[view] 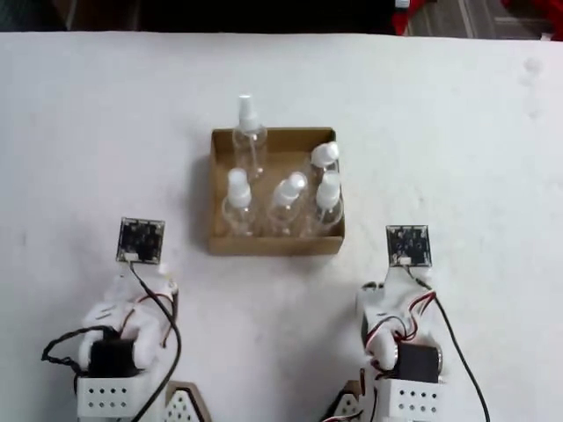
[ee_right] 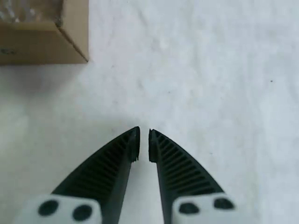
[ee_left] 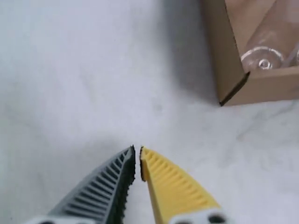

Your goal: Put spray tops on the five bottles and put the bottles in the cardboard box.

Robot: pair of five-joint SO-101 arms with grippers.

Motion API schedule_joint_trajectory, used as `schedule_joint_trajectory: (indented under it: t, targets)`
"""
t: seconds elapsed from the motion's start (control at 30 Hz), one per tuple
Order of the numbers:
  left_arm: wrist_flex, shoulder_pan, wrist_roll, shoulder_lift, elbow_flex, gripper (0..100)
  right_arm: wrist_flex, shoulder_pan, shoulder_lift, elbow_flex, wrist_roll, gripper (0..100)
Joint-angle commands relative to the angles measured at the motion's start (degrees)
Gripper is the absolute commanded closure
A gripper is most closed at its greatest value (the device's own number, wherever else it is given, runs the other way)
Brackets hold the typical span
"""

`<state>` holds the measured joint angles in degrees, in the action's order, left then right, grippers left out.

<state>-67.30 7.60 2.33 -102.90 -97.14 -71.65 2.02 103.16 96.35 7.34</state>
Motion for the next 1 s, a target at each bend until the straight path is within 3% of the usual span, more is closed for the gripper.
schedule_joint_trajectory:
  t: [0.0,0.97]
  targets:
    - [-5.3,-1.0,0.7,-0.5,0.1,98,-1.3,-1.0,0.2,0.5,0.7,98.3]
    - [-5.9,-0.6,0.7,-0.5,0.1,98,-1.2,-1.3,0.2,0.5,0.7,98.3]
